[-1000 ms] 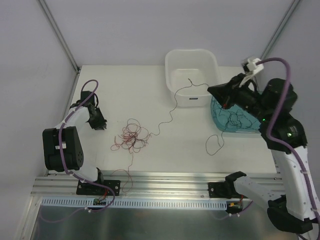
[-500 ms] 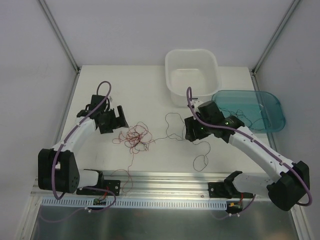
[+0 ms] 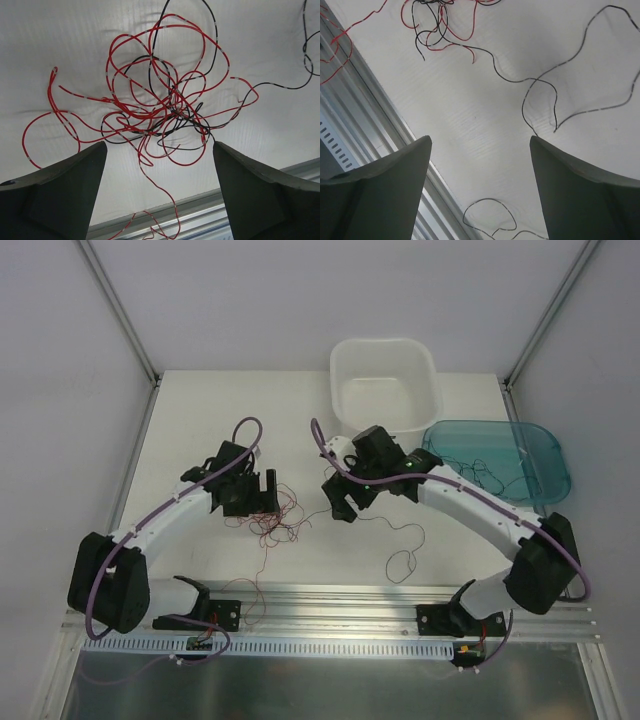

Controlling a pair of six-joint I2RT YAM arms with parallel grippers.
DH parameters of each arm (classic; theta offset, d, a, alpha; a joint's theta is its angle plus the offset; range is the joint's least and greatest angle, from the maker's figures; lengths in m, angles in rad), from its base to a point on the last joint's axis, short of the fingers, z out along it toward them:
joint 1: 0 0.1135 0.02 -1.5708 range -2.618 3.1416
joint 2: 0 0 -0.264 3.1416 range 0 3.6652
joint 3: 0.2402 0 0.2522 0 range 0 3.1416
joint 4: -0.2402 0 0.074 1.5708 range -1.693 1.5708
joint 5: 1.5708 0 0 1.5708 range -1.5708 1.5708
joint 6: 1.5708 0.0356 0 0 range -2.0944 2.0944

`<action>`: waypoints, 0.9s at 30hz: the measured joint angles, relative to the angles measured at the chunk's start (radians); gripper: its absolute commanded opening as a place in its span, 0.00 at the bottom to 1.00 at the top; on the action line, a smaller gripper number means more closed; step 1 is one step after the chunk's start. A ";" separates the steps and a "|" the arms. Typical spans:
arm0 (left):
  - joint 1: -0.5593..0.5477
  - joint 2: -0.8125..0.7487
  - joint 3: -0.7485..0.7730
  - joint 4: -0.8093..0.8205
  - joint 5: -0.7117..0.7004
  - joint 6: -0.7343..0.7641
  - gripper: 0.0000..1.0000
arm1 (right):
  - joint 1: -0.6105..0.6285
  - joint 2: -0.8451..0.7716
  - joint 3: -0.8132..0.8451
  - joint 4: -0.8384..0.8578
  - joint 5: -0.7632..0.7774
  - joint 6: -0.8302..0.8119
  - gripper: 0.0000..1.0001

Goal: Untangle the cables

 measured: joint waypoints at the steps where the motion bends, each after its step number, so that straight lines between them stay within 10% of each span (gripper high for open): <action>1: -0.009 0.023 0.005 0.001 -0.005 0.000 0.85 | 0.005 0.040 0.014 0.008 -0.024 -0.018 0.83; 19: -0.035 0.210 0.035 0.044 -0.052 -0.066 0.59 | 0.010 0.530 0.184 0.119 -0.201 -0.122 0.76; 22: -0.034 0.223 0.030 0.046 -0.067 -0.080 0.50 | 0.010 0.552 0.182 0.122 -0.212 -0.118 0.66; 27: -0.034 0.241 0.030 0.052 -0.098 -0.096 0.22 | 0.010 0.546 0.135 0.144 -0.227 -0.103 0.17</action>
